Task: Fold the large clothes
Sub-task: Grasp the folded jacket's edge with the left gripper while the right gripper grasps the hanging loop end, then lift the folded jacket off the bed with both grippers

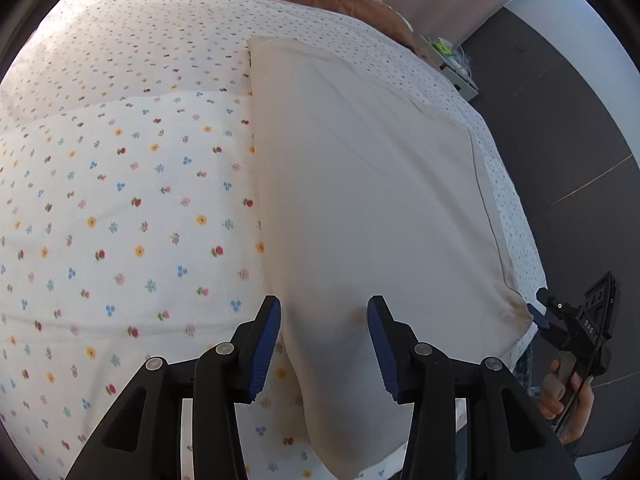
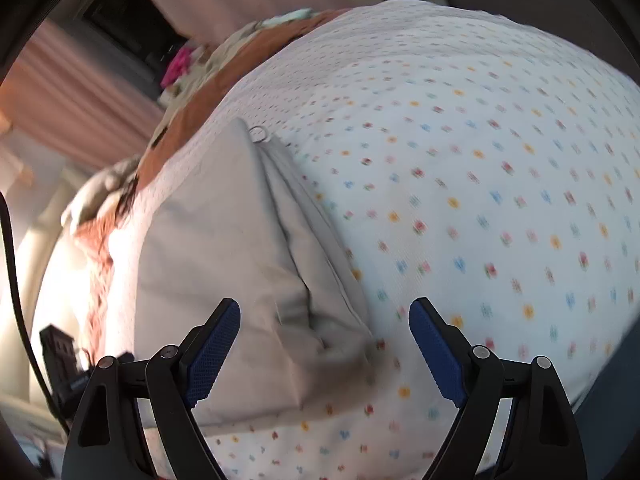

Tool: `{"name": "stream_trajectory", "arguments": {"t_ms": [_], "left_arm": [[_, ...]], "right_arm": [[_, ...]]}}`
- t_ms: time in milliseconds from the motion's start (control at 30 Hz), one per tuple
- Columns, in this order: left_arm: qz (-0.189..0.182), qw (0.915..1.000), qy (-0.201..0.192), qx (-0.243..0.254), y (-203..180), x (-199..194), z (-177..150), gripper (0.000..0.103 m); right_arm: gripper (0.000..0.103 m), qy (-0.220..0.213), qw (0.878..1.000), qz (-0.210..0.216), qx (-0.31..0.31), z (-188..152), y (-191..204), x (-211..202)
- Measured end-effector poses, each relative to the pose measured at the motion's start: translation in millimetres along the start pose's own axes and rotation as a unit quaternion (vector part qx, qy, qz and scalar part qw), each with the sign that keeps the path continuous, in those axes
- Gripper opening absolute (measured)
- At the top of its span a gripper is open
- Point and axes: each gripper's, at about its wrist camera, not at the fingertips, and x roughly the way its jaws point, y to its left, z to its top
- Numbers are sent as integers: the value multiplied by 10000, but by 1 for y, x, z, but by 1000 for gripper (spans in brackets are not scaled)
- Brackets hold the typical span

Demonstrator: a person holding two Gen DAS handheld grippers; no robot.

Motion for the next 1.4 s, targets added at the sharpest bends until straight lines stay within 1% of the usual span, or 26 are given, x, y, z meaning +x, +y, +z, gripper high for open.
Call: {"name": "stream_trajectory", "arguments": {"t_ms": [67,100,167,233,400,533,667,767,833,933,967,1033,1067,1267,1333,1367,1400], "left_arm": [[-100,9999,3,-47,3,4,9,47],[-74,10000,-1,-57,4,6,12,47],[5,10000,-22,-88,6,10,19,47],[-22,9998,-32,-188,10,14,27,47],[36,9995,-44,-304,15,23,46,47],[94,9993,-47,-347,18,27,60,47],[141,9990,-42,-412,22,33,72,47],[206,9989,-43,-430,23,37,81,47],[247,9986,-48,-459,24,41,87,47],[311,9984,-77,-461,26,45,98,47],[333,9984,-84,-453,26,47,101,47],[375,9983,-91,-448,26,51,108,47],[389,9982,-91,-448,26,52,112,47],[467,9973,-100,-559,32,66,134,47],[479,9968,-116,-627,34,72,141,47],[501,9966,-116,-651,35,76,144,47],[528,9964,-120,-653,34,79,148,47]], "right_arm": [[87,213,9994,137,-253,15,8,9],[87,321,9986,204,-356,20,10,14],[87,533,9968,227,-545,33,15,25],[87,734,9948,208,-682,46,19,39],[87,1264,9878,482,-771,73,22,73],[87,1507,9834,614,-801,91,22,99],[87,1654,9810,735,-702,105,20,124],[86,1678,9782,1050,-625,116,21,138],[86,1711,9763,1241,-466,123,19,147],[85,1846,9696,1577,-292,133,19,164],[84,1886,9674,1670,-248,136,20,167],[79,1967,9629,1834,-208,140,24,177],[78,2006,9615,1866,-217,141,27,182],[76,2138,9568,1958,-222,150,36,198],[72,2150,9568,1946,-195,152,39,203],[66,2155,9570,1933,-175,152,40,204],[63,2163,9573,1911,-163,152,41,206]]}}
